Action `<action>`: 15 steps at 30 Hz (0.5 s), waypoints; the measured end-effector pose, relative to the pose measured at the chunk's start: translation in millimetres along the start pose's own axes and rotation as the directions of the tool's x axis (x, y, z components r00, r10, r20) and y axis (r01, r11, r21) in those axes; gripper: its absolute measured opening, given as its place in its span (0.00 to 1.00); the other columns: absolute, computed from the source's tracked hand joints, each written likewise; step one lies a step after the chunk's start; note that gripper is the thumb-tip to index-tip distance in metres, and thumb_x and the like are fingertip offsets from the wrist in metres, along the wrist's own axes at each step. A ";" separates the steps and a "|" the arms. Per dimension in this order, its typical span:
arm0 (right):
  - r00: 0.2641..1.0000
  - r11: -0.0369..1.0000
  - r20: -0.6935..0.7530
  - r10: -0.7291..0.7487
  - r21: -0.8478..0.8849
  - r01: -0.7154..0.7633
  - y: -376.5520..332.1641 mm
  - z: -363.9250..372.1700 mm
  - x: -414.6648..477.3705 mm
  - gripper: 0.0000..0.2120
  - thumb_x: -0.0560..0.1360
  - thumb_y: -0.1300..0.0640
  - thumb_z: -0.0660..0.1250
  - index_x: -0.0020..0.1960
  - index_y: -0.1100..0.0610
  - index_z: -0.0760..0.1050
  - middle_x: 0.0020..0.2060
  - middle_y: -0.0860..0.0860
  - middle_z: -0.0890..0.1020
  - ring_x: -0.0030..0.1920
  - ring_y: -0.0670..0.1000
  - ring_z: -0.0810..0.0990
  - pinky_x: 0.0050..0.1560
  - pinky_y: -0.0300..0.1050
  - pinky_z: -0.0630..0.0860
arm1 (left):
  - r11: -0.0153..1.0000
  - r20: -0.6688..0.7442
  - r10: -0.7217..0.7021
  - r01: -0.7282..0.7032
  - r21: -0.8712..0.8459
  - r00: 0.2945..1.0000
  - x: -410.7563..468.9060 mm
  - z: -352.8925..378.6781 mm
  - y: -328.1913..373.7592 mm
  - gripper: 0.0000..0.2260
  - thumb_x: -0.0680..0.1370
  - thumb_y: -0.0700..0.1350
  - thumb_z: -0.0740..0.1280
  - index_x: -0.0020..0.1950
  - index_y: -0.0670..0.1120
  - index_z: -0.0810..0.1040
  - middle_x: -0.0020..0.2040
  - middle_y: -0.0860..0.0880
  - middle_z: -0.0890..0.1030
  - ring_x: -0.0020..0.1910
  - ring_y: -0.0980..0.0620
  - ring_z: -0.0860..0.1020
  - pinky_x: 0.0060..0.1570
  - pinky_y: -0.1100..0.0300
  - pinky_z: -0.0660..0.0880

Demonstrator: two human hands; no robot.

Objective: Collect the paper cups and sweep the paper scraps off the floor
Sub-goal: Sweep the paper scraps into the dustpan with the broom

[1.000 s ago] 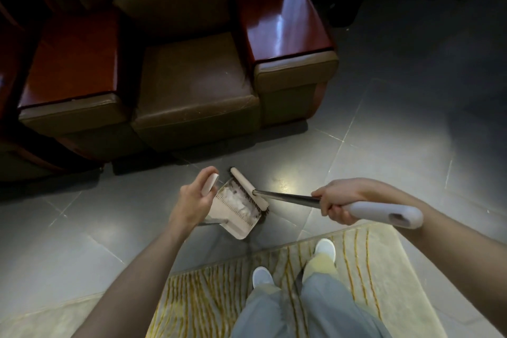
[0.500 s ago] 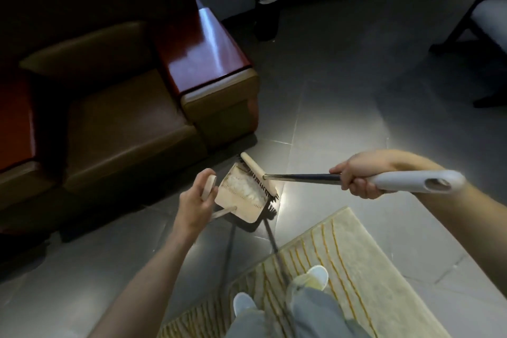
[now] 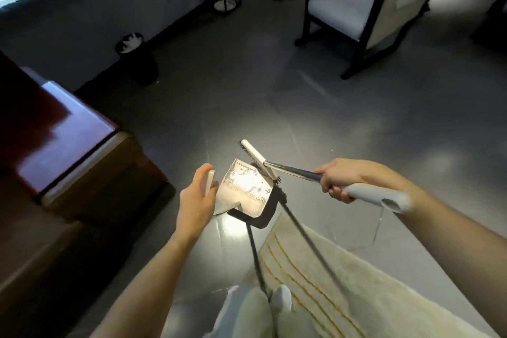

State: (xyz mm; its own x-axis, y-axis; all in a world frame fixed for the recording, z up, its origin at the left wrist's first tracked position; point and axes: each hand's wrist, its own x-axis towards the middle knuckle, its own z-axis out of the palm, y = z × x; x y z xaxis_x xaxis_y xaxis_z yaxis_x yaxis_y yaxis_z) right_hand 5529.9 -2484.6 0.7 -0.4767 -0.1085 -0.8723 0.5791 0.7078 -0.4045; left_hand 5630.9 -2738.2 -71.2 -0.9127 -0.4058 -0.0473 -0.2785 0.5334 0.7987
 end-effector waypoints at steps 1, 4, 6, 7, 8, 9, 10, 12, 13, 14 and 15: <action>1.000 1.000 -0.027 0.003 0.026 -0.003 7.4 -11.7 4.7 0.25 0.74 0.69 0.55 0.70 0.61 0.68 0.16 0.51 0.67 0.16 0.46 0.64 0.19 0.31 0.62 | 1.000 0.028 0.027 -0.027 0.008 0.999 10.8 13.6 13.1 0.14 0.80 0.42 0.62 0.66 0.48 0.69 0.61 0.45 0.76 0.53 0.49 0.75 0.42 0.70 0.70; 0.995 0.991 -0.090 0.037 0.132 -0.025 28.4 -46.7 17.9 0.22 0.74 0.68 0.57 0.68 0.60 0.70 0.16 0.50 0.68 0.18 0.46 0.65 0.20 0.33 0.64 | 0.994 0.120 0.105 -0.105 -0.011 0.987 39.6 55.1 53.6 0.13 0.80 0.43 0.62 0.65 0.48 0.70 0.57 0.46 0.76 0.48 0.51 0.74 0.40 0.68 0.69; 0.991 0.978 -0.114 0.065 0.204 -0.040 41.7 -69.7 27.3 0.22 0.74 0.68 0.57 0.67 0.58 0.70 0.15 0.50 0.68 0.18 0.46 0.65 0.21 0.34 0.64 | 0.987 0.184 0.160 -0.160 -0.016 0.970 58.5 84.8 78.9 0.12 0.80 0.42 0.62 0.63 0.48 0.70 0.53 0.48 0.76 0.45 0.51 0.74 0.42 0.64 0.69; 0.989 0.971 -0.132 0.074 0.237 -0.041 48.9 -80.5 32.1 0.22 0.74 0.68 0.56 0.67 0.57 0.70 0.15 0.50 0.68 0.19 0.46 0.65 0.22 0.35 0.64 | 0.982 0.219 0.184 -0.186 -0.009 0.958 67.2 100.2 90.8 0.12 0.80 0.42 0.61 0.63 0.47 0.70 0.52 0.50 0.74 0.43 0.53 0.73 0.40 0.67 0.69; 0.985 0.959 -0.146 0.087 0.279 -0.044 56.6 -90.9 36.1 0.23 0.74 0.69 0.56 0.67 0.57 0.69 0.15 0.50 0.68 0.19 0.46 0.64 0.22 0.35 0.64 | 0.977 0.259 0.207 -0.213 -0.004 0.943 75.6 115.6 102.5 0.11 0.80 0.42 0.61 0.63 0.48 0.69 0.52 0.52 0.73 0.41 0.55 0.72 0.36 0.72 0.68; 0.983 0.942 -0.155 0.103 0.331 -0.046 64.4 -101.6 39.2 0.23 0.74 0.69 0.56 0.67 0.56 0.69 0.16 0.50 0.67 0.19 0.46 0.64 0.22 0.34 0.63 | 0.972 0.303 0.225 -0.235 -0.005 0.926 84.5 131.9 113.3 0.11 0.81 0.42 0.61 0.63 0.48 0.69 0.51 0.53 0.72 0.39 0.57 0.72 0.32 0.76 0.66; 0.980 0.922 -0.163 0.115 0.385 -0.045 72.3 -112.3 41.2 0.23 0.74 0.70 0.55 0.66 0.54 0.70 0.16 0.50 0.67 0.19 0.45 0.63 0.21 0.34 0.63 | 0.968 0.345 0.238 -0.251 -0.009 0.908 92.9 148.6 123.8 0.11 0.81 0.43 0.61 0.63 0.49 0.69 0.50 0.53 0.72 0.38 0.60 0.72 0.29 0.77 0.67; 0.972 0.876 -0.191 0.134 0.482 -0.026 88.7 -134.3 40.3 0.21 0.74 0.71 0.55 0.61 0.52 0.71 0.20 0.51 0.67 0.20 0.45 0.63 0.20 0.33 0.63 | 0.966 0.407 0.247 -0.258 -0.028 0.880 106.1 181.3 143.4 0.10 0.81 0.43 0.60 0.61 0.51 0.68 0.48 0.53 0.73 0.38 0.62 0.72 0.29 0.76 0.68; 0.968 0.856 -0.205 0.144 0.516 -0.018 97.1 -145.7 39.9 0.20 0.74 0.71 0.55 0.59 0.53 0.71 0.21 0.51 0.67 0.20 0.45 0.63 0.20 0.33 0.63 | 0.965 0.434 0.252 -0.260 -0.043 0.865 112.1 197.6 152.5 0.09 0.81 0.43 0.60 0.60 0.53 0.68 0.48 0.52 0.73 0.38 0.60 0.72 0.32 0.73 0.69; 0.963 0.842 -0.219 0.155 0.539 -0.013 106.2 -156.7 39.9 0.20 0.74 0.71 0.56 0.60 0.54 0.71 0.22 0.51 0.68 0.20 0.45 0.63 0.20 0.33 0.63 | 0.962 0.463 0.260 -0.268 -0.050 0.847 118.5 214.1 161.5 0.09 0.81 0.43 0.60 0.60 0.54 0.68 0.48 0.52 0.73 0.39 0.58 0.73 0.35 0.67 0.71; 0.956 0.828 -0.237 0.171 0.561 -0.009 117.0 -166.6 40.9 0.21 0.74 0.70 0.57 0.63 0.53 0.70 0.22 0.51 0.69 0.20 0.45 0.64 0.21 0.34 0.64 | 0.959 0.498 0.264 -0.278 -0.047 0.826 124.1 230.6 171.0 0.09 0.81 0.44 0.60 0.60 0.54 0.68 0.49 0.51 0.73 0.39 0.55 0.73 0.39 0.62 0.72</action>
State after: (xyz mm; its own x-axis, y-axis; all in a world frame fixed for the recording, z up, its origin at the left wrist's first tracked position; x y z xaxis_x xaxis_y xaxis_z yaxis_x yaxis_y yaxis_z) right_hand 5468.0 -2290.0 -36.5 -0.5135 0.1828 -0.8384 0.8548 0.1952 -0.4809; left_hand 5401.1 -2526.3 -78.8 -0.9762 0.1754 -0.1273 0.0007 0.5899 0.8075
